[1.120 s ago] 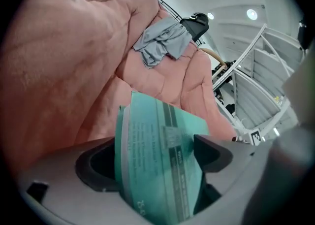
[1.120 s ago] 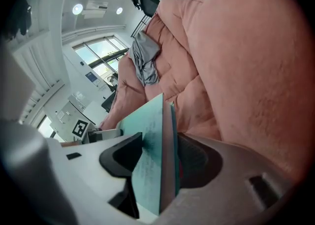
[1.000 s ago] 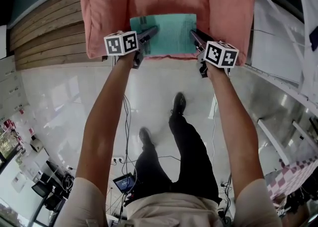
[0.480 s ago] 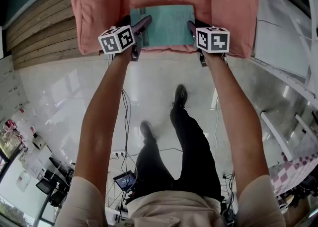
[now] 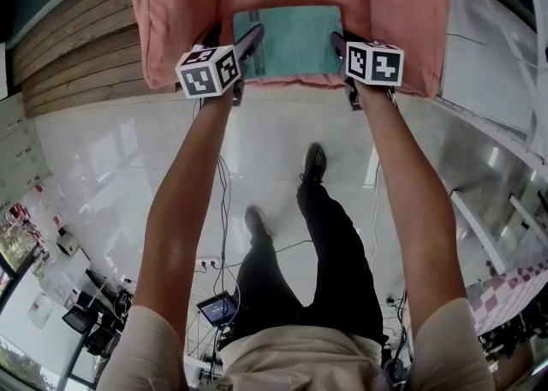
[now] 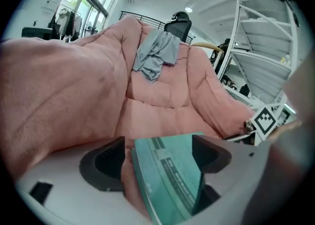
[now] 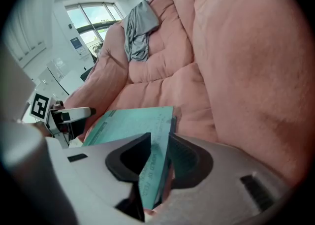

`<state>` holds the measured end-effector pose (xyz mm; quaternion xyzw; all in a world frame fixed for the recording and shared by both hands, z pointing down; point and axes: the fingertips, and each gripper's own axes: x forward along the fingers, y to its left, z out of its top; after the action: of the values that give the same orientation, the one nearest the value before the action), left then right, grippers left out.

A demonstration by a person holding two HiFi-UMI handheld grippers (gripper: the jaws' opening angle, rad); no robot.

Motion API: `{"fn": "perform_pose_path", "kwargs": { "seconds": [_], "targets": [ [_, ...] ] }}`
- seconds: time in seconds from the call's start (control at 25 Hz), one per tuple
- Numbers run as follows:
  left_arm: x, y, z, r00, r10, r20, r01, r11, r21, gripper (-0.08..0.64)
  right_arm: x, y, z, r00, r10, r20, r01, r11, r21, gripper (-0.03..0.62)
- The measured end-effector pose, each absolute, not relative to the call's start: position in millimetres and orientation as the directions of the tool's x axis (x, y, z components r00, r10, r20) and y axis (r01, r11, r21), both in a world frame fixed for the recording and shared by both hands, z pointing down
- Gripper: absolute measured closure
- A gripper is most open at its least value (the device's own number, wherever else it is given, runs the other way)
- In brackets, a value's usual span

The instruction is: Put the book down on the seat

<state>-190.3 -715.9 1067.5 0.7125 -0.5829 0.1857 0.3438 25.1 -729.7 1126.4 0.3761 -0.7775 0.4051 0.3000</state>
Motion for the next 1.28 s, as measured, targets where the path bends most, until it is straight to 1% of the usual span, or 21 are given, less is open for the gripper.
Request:
{"fn": "perform_pose_path", "kwargs": {
  "seconds": [0.24,0.44,0.52,0.56,0.6,0.68,0.76,0.84,1.04,1.28],
  "targets": [
    [-188.8,-708.7,1048.0,0.322,-0.681,0.657,-0.929,-0.093,0.358,0.140,19.7,-735.1,1102.1,-0.541,-0.369,0.756,-0.832,0.368,-0.416,0.481],
    [-195.5,-707.0,1013.0,0.326,-0.709,0.626,-0.921,-0.090,0.378,0.143,22.5,-746.8,1065.9,-0.528,-0.418,0.739,-0.841,0.380,-0.385,0.477],
    [-195.6,-704.5,993.4,0.334,-0.724,0.603,-0.919,-0.107,0.380,0.156,24.1,-750.3,1047.7,-0.524,-0.443,0.727,-0.845,0.380,-0.377,0.477],
    [-196.1,-702.6,981.8,0.339,-0.736,0.586,-0.917,-0.118,0.382,0.237,24.1,-751.0,1038.1,-0.522,-0.456,0.721,-0.847,0.379,-0.374,0.477],
    [-196.8,-700.8,968.9,0.344,-0.751,0.564,-0.914,-0.130,0.384,0.368,23.3,-751.3,1028.0,-0.521,-0.469,0.713,-0.848,0.379,-0.370,0.479],
    [-196.9,-696.6,942.1,0.357,-0.776,0.520,-0.907,-0.154,0.392,0.414,19.1,-750.0,1005.5,-0.527,-0.492,0.693,-0.845,0.395,-0.362,0.505],
    [-195.3,-691.8,914.8,0.370,-0.792,0.486,-0.902,-0.180,0.392,0.484,11.3,-746.2,978.7,-0.546,-0.510,0.665,-0.832,0.427,-0.355,0.551],
    [-193.5,-688.2,886.0,0.381,-0.806,0.454,-0.898,-0.205,0.389,0.527,1.6,-741.2,948.7,-0.569,-0.522,0.635,-0.814,0.466,-0.345,0.596],
    [-192.3,-677.9,815.6,0.389,-0.833,0.393,-0.892,-0.233,0.387,0.549,-19.1,-723.2,872.9,-0.611,-0.544,0.575,-0.781,0.535,-0.323,0.597],
    [-187.3,-662.8,727.3,0.411,-0.846,0.340,-0.887,-0.285,0.362,0.551,-30.7,-697.7,763.3,-0.662,-0.579,0.475,-0.741,0.598,-0.305,0.598]
  ]
}}
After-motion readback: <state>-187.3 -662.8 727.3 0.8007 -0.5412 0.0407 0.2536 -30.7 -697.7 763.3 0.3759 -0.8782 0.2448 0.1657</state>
